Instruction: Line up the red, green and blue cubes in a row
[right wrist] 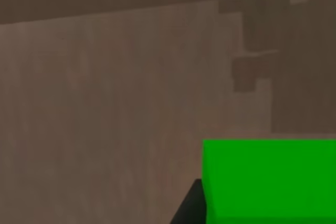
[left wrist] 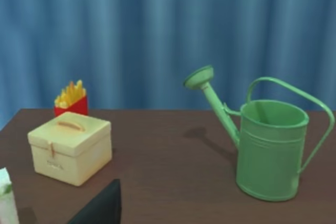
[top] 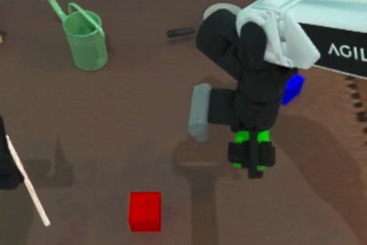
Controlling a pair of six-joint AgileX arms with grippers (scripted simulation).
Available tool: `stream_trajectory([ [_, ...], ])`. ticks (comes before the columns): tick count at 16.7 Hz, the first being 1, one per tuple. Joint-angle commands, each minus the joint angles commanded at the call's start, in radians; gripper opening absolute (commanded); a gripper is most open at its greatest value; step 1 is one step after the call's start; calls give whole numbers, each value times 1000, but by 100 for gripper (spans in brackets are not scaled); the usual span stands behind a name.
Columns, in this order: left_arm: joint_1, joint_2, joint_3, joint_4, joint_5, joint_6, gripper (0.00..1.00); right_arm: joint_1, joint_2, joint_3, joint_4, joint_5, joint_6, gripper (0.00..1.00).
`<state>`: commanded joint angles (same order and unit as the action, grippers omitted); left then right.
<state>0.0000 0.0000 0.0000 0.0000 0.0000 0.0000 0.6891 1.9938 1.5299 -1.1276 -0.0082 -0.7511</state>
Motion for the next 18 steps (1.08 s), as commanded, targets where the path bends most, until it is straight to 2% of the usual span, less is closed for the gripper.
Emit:
stream_trajectory([
  [3,0,0,0,0,0,0,100,168,-5,22,-13,0,78,0],
  [6,0,0,0,0,0,0,100,246,-12,33,-16,1,122,0],
  [12,0,0,0,0,0,0,100,247,-4,14,1,0,125,0],
  [18,0,0,0,0,0,0,100,248,50,-127,211,1,128,0],
])
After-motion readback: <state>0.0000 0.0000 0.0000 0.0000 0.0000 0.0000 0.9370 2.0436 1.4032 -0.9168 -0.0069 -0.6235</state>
